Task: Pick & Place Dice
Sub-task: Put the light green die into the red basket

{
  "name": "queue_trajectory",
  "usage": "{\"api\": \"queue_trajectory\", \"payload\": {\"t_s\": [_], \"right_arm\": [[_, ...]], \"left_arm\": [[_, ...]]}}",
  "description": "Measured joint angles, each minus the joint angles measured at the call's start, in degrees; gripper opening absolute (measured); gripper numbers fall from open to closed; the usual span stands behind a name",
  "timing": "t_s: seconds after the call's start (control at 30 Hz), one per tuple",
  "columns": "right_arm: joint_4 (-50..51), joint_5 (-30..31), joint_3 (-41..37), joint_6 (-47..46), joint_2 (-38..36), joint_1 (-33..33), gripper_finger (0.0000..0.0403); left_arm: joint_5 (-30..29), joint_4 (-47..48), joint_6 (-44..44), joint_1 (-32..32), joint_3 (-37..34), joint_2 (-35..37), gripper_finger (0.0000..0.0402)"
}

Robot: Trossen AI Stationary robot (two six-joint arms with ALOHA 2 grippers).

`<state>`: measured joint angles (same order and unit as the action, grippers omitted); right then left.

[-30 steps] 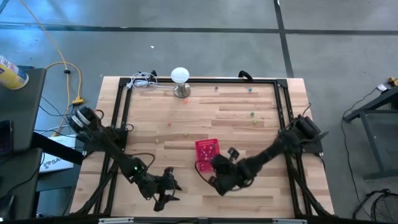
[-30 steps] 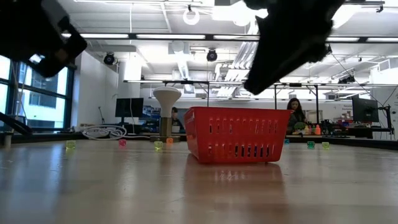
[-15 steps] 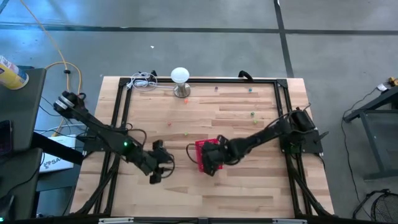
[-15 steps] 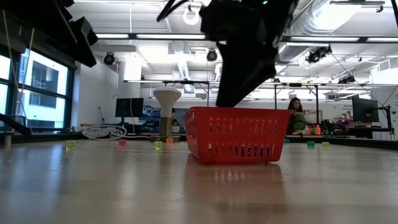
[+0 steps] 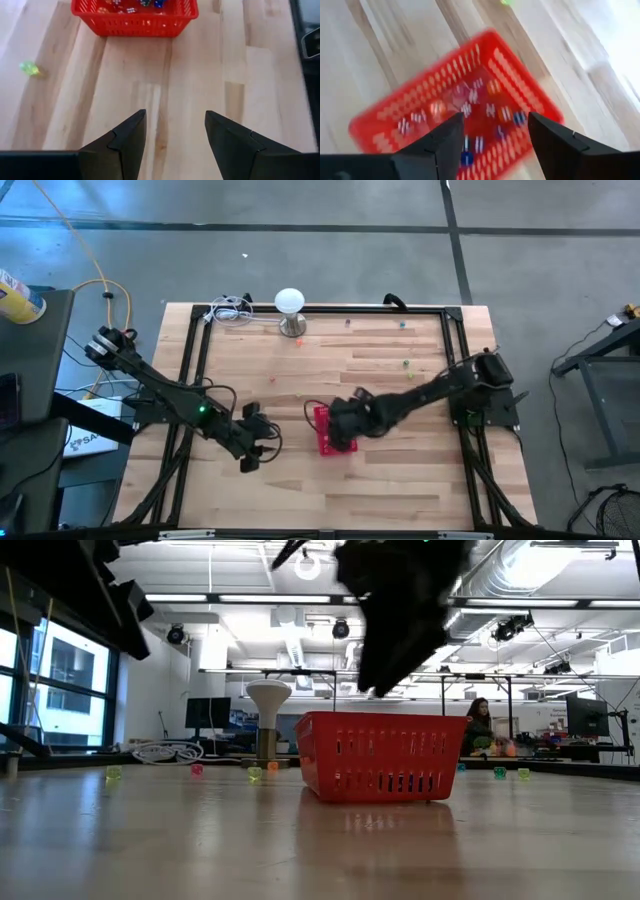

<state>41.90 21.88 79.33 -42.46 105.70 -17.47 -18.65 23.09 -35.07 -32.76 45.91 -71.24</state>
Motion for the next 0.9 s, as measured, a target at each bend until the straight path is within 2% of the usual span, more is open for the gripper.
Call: {"api": "queue_trajectory", "payload": {"t_s": [0.17, 0.33, 0.43, 0.6, 0.9], "right_arm": [[13.92, 8.63, 0.11, -17.69, -2.59, -7.52, 0.0207], [33.28, 9.48, -0.31, -39.08, -2.61, -13.03, 0.0205], [38.14, 9.50, -2.57, -44.81, -3.12, -12.89, 0.0205], [36.04, 9.30, -11.18, -46.28, -9.71, -10.48, 0.0205], [19.80, 10.83, -34.96, -49.97, -26.65, -7.48, 0.0204]], "left_arm": [[1.28, 0.68, -3.53, -1.37, 0.00, 0.00, 0.0196], [1.29, 0.63, -4.00, -1.97, 0.00, 0.00, 0.0196], [1.21, 0.66, -3.52, -1.03, 0.00, 0.00, 0.0196], [1.17, 0.68, -3.41, 1.07, 0.00, 0.00, 0.0196], [1.02, 1.68, -3.89, 1.69, 0.00, 0.00, 0.0196]]}}
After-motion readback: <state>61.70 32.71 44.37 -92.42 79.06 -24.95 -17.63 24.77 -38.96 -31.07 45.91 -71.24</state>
